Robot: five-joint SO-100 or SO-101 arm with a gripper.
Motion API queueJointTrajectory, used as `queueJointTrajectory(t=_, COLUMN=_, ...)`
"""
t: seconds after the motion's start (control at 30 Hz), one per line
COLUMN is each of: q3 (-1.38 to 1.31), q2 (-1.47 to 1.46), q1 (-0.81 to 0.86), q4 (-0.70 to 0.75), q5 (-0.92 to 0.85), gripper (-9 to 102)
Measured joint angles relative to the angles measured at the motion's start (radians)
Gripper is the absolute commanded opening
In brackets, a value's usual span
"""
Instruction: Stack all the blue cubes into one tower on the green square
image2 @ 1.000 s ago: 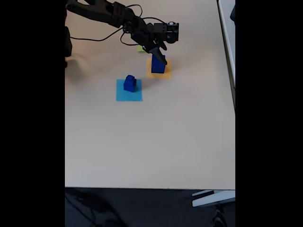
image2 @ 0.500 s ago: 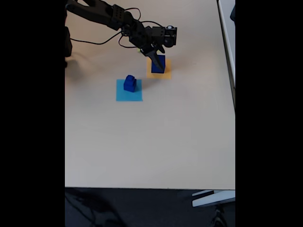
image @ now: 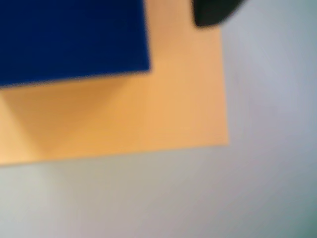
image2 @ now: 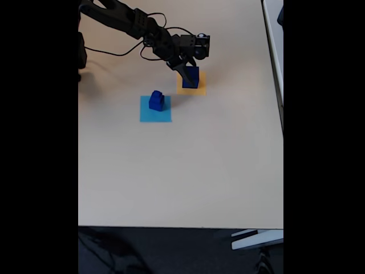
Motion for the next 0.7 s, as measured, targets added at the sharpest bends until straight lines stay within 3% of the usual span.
queueJointTrajectory(t=0.4, q3=0.005, q2=0.000, q1=0.003, q4=-0.028, q5=-0.008, gripper=14)
queueJointTrajectory(t=0.7, q3=0.005, q2=0.000, q1=0.003, q4=-0.028, q5=-0.018, gripper=9)
